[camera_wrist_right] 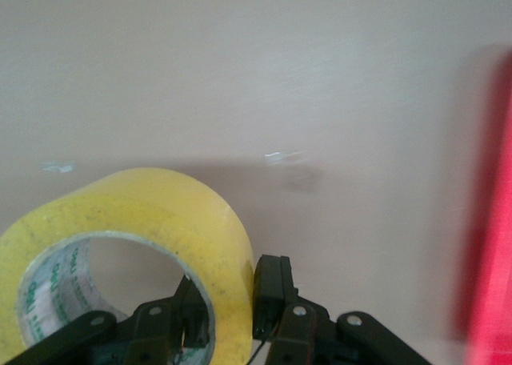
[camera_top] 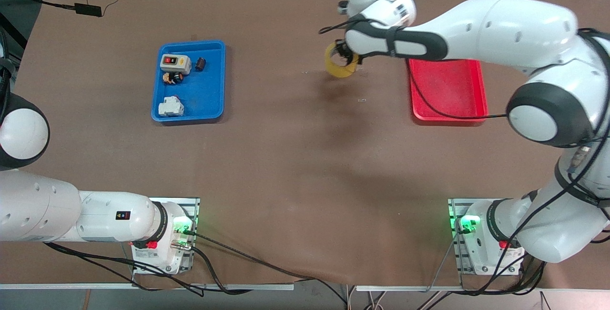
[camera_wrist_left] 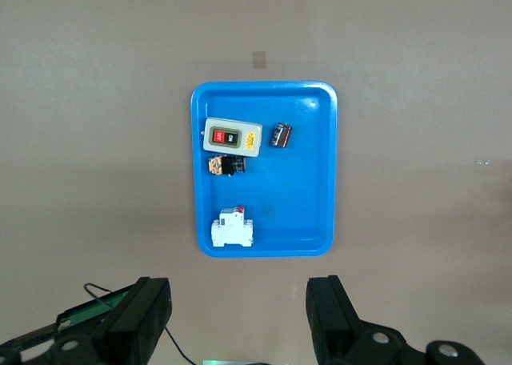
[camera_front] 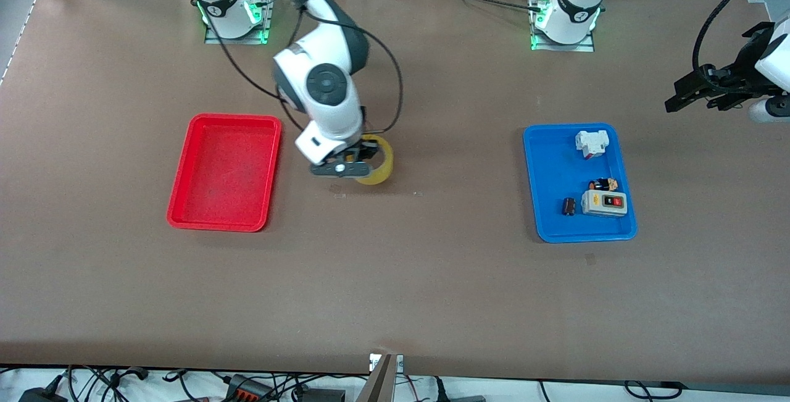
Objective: Place and move tape with both arms
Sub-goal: 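Carry the tape with the right gripper into the red tray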
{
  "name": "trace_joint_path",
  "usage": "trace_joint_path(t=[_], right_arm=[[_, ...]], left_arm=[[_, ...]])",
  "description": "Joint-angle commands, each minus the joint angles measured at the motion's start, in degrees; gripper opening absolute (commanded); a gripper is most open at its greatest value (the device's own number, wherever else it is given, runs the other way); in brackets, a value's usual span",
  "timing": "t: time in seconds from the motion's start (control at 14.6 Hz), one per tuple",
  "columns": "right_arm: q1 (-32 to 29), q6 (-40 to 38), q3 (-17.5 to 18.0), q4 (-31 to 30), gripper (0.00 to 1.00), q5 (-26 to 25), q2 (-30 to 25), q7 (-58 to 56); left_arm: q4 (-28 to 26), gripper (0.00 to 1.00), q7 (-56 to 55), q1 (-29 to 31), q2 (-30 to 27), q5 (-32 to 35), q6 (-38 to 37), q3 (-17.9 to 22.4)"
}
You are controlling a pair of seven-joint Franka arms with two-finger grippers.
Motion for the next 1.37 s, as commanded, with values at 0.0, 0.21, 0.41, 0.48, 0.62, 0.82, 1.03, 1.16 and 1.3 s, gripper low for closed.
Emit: trace_joint_path(t=[0.0,0.21,0.41,0.48,0.62,0.82,1.03,1.16,1.3], right_arm=[[-7.22,1.12,1.04,-10.13,0.00,-0.04,-8.16,-6.23],[-14.52,2.70,1.04,-15.41,0.00,-0.04,-11.15,-15.28],[-21.29,4.46,1.04,-20.86,0.00,-0.04,-13.09,-26.00],[-23.14,5.07,1.04,-22.27,0.00,-0.04,-13.35,-28.55],[-25.43,5.25,0.96,-22.90,0.00,0.05,-13.01,-31.64],[-30.52,6.91,0.96,-23.07,0.01,-0.04,-10.55,-38.41],[-31.86,11.82,0.96,-24.82,0.01,0.05,-7.92,-40.18],[-32.03,15.61,0.96,-26.23,0.02,-0.04,-6.51,-41.49],[-32.56,16.33,0.96,-26.32,0.04,-0.04,-5.54,-41.85]], left_arm=[[-0.13,1.00,0.58,0.29,-0.48,1.19,-0.67,-0.23],[-0.13,1.00,0.58,0.29,-0.57,1.10,-0.58,-0.06],[-0.13,1.00,0.67,0.29,-0.57,1.01,-0.49,-0.06],[-0.22,1.00,0.58,0.29,-0.57,1.01,-0.40,-0.06],[-0.30,1.00,0.58,0.29,-0.57,0.92,-0.32,-0.06],[-1.09,1.00,0.58,0.29,-0.92,0.57,0.38,-0.14],[-1.97,1.00,0.58,0.29,-1.27,0.48,1.35,-0.41],[-2.41,1.00,0.58,0.29,-1.54,0.39,2.05,-0.41],[-2.41,1.00,0.58,0.29,-1.62,0.39,2.06,-0.41]])
